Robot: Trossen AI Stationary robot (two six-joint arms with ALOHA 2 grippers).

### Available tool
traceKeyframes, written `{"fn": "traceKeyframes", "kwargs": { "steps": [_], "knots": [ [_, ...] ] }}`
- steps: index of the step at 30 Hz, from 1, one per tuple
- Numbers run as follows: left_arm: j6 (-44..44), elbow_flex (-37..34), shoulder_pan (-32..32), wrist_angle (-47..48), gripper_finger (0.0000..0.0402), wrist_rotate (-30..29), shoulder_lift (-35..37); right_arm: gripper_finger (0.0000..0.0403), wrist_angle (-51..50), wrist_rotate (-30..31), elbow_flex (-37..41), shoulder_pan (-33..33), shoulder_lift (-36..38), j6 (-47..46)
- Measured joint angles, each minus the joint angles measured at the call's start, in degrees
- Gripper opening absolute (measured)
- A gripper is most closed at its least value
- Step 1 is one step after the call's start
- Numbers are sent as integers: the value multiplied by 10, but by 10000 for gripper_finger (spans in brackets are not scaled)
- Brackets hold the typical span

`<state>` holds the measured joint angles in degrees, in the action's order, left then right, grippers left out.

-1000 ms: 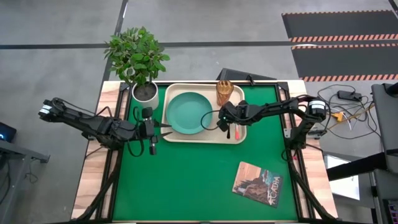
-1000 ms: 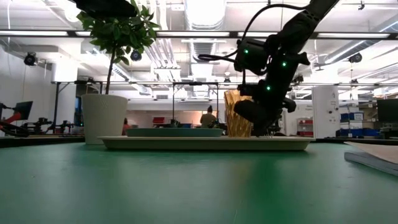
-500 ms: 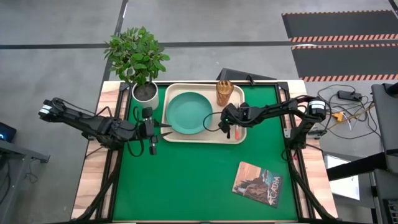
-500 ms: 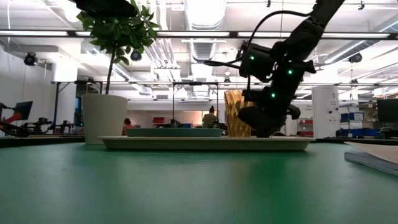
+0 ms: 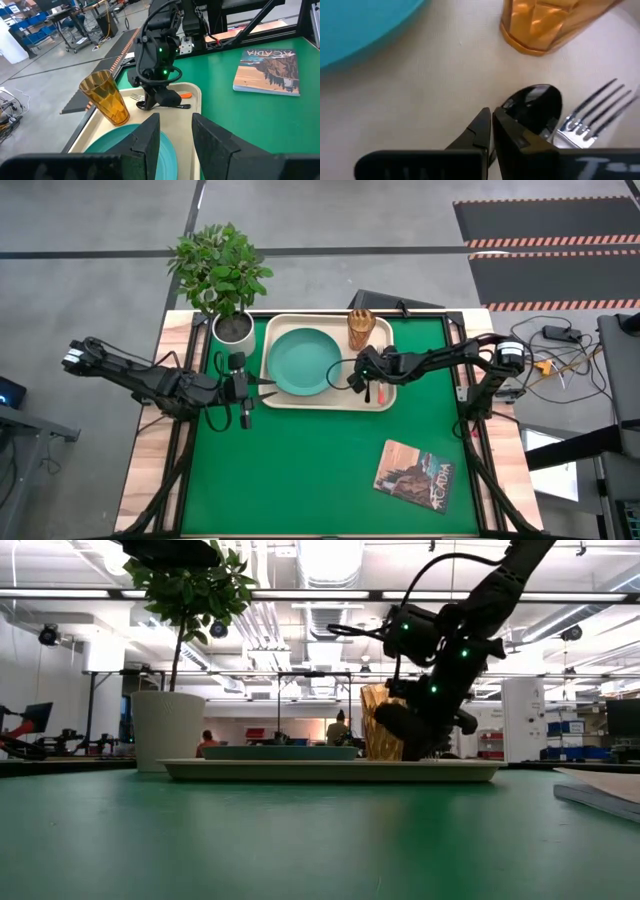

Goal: Pick and place plate/cup/fork/spoon on tray
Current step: Put the spoon in the middle of the brown fork and the green plate on the white tray

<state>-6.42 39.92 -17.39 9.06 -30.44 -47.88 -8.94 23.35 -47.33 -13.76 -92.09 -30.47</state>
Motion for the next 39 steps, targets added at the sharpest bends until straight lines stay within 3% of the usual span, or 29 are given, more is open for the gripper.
{"fn": "traceKeyframes", "kwargs": {
  "steps": [10, 24, 39],
  "knots": [
    [0, 0, 0, 0, 96, 0, 0, 8, -34, 43, 9, -1, 16, -9],
    [0, 0, 0, -2, 96, 0, 0, 8, 12, 38, 14, 0, -28, -6],
    [0, 0, 0, -2, 96, 0, 0, 8, -12, 26, -31, 5, -30, 15]
  ]
}}
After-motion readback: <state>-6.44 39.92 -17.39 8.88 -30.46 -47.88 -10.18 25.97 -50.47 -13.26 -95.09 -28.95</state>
